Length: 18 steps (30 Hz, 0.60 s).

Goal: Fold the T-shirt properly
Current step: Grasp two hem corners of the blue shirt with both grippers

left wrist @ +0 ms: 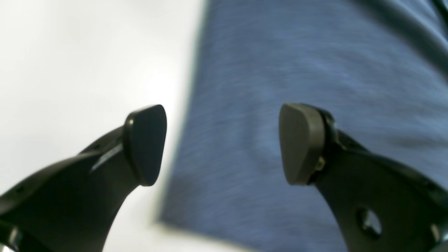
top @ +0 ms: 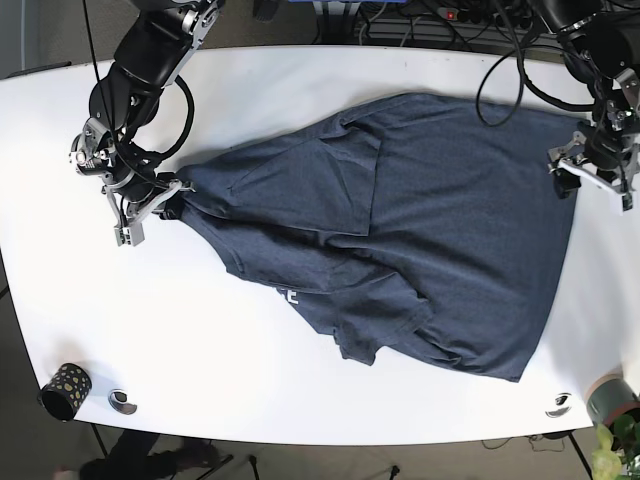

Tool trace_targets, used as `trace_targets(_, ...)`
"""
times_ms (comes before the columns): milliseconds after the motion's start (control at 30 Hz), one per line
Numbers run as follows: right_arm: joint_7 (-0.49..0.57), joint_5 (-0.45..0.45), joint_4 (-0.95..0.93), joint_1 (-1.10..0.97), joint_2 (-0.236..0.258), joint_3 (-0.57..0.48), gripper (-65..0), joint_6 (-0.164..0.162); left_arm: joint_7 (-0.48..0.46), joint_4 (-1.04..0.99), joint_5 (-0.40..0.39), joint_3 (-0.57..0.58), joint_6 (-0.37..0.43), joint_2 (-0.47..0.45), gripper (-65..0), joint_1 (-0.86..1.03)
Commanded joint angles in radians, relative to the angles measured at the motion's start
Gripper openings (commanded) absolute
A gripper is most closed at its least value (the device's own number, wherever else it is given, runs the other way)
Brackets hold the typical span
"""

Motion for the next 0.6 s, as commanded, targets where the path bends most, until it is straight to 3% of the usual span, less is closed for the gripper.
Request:
trace_targets(0, 0.021, 0.018, 0.031, 0.02, 0.012, -0.002, -65.0, 0.005, -0.015, -0.042, -0.006, -0.042, -0.032, -0.019, -18.3, -0.035)
trace_targets(133, 0.021, 0.018, 0.029, 0.019, 0.012, -0.002, -65.0, 0.005, -0.012, -0.126, -0.012, -0.065, -0.15, -0.025, -18.3, -0.073)
trace_targets(233, 0.021, 0.018, 0.029, 0.019, 0.01, -0.002, -65.0, 0.005, -0.012, -0.206, -0.015, -0.06, -0.161, -0.053, -17.8, -0.104)
trace_targets(333, 0.021, 0.018, 0.029, 0.019, 0.01, -0.002, -65.0, 0.005, -0.012, -0.284, -0.017, 0.004, -0.205, -0.091, -13.2, -0.128)
trace_targets(567, 0.021, 0.018, 0.032, 0.019, 0.01, 0.0, -65.0, 0.005, -0.012, -0.39, -0.017, 0.095, -0.25, -0.116, -12.8, -0.173)
